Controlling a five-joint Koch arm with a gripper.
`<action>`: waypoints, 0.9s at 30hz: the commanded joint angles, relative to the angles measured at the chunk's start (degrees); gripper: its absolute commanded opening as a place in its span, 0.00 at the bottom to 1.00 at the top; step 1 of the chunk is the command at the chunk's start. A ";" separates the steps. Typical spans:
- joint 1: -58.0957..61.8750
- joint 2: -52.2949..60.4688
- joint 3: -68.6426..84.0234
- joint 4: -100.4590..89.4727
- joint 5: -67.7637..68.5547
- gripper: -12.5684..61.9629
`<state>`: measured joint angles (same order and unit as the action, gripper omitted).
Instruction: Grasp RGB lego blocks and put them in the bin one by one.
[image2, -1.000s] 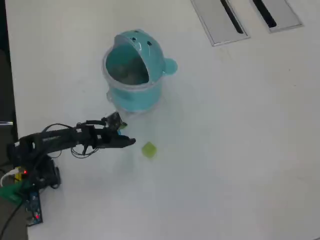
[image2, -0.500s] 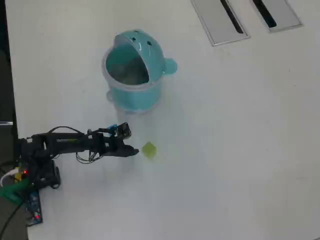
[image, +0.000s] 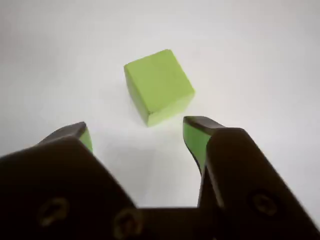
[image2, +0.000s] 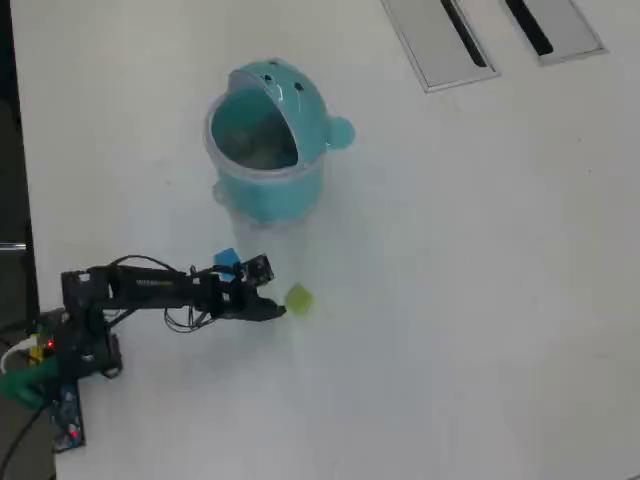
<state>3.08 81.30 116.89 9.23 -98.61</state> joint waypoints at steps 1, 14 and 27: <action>0.44 -0.70 -2.81 -4.92 -0.79 0.63; 4.83 -14.33 -14.33 -8.61 -1.41 0.63; 4.75 -21.97 -21.88 -13.54 -0.18 0.62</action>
<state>7.82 58.97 98.88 -0.53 -98.88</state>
